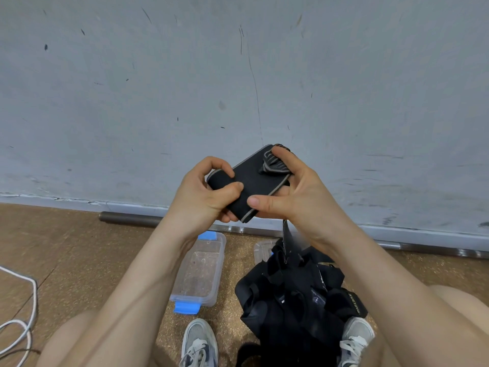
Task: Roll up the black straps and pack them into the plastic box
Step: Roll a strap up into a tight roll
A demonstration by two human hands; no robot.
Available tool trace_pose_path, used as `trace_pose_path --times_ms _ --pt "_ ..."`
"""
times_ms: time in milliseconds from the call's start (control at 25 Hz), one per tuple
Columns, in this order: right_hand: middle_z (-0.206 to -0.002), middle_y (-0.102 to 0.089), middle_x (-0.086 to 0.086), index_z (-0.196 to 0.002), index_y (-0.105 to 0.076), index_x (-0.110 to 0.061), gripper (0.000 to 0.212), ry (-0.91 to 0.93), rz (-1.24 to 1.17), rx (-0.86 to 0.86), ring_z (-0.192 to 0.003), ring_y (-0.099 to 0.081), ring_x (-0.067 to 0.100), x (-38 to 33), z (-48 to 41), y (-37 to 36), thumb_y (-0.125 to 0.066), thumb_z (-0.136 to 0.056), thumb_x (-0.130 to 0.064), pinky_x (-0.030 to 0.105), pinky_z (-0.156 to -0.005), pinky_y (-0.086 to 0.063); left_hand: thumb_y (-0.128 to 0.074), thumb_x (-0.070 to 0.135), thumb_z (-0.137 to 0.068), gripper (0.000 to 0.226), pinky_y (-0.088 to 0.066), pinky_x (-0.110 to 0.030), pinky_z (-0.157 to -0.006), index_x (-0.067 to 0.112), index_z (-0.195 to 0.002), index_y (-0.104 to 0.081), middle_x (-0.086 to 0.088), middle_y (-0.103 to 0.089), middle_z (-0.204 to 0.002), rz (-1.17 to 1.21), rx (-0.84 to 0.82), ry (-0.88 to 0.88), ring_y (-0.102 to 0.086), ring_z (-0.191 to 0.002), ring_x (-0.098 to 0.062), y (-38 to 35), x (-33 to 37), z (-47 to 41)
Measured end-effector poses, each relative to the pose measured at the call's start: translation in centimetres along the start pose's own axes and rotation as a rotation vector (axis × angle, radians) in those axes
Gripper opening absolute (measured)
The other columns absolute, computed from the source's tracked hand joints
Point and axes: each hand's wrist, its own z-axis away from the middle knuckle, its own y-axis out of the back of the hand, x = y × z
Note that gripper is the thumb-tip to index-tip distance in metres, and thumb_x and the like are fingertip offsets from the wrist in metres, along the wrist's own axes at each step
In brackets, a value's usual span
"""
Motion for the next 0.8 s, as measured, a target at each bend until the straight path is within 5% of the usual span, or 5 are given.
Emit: trace_pose_path --times_ms 200,440,600,720,800 --pt "-0.138 -0.054 0.003 -0.150 -0.036 -0.027 0.099 -0.011 0.056 0.026 -0.105 -0.070 0.024 0.4 -0.2 -0.1 -0.083 -0.069 0.006 0.040 -0.078 -0.060 -0.070 0.015 -0.088 0.011 -0.041 -0.021 -0.038 0.018 -0.089 -0.060 -0.006 -0.062 -0.065 0.013 -0.035 -0.002 -0.054 -0.039 -0.017 -0.2 -0.7 0.0" --pt "-0.114 -0.071 0.013 -0.137 -0.052 -0.009 0.078 -0.120 -0.285 -0.101 -0.097 -0.071 0.029 -1.3 -0.2 1.7 -0.075 -0.064 0.005 0.042 -0.076 -0.062 -0.088 0.026 -0.063 0.047 -0.059 -0.023 -0.063 0.019 -0.105 -0.068 -0.017 -0.073 -0.083 0.411 -0.482 0.077 -0.074 -0.075 -0.024 2.4 -1.1 -0.3" --pt "-0.110 -0.071 0.014 -0.135 -0.054 -0.009 0.070 -0.142 -0.281 -0.145 -0.088 -0.072 0.028 -1.1 0.1 1.4 -0.069 -0.067 0.005 0.035 -0.064 -0.059 -0.093 0.041 -0.052 0.042 -0.057 -0.020 -0.061 0.019 -0.083 -0.074 -0.009 -0.073 -0.082 0.425 -0.371 0.034 -0.073 -0.074 -0.020 1.7 -1.3 -0.4" --pt "-0.110 -0.071 0.014 -0.130 -0.059 -0.010 0.054 -0.109 -0.220 -0.114 -0.095 -0.071 0.028 -1.2 0.2 1.1 -0.065 -0.080 0.009 0.039 -0.072 -0.060 -0.091 0.020 -0.063 0.031 -0.055 -0.019 -0.058 0.012 -0.076 -0.064 -0.003 -0.069 -0.072 0.382 -0.257 0.029 -0.069 -0.067 -0.013 1.1 -1.3 -0.5" --pt "-0.110 -0.072 0.012 -0.123 -0.065 -0.007 0.032 -0.107 -0.226 -0.063 -0.101 -0.070 0.026 -1.2 0.2 0.8 -0.060 -0.092 -0.005 0.043 -0.078 -0.060 -0.076 0.011 -0.073 0.020 -0.054 -0.020 -0.055 0.010 -0.073 -0.056 -0.002 -0.064 -0.066 0.348 -0.201 0.045 -0.066 -0.062 -0.012 0.7 -1.3 -0.5"
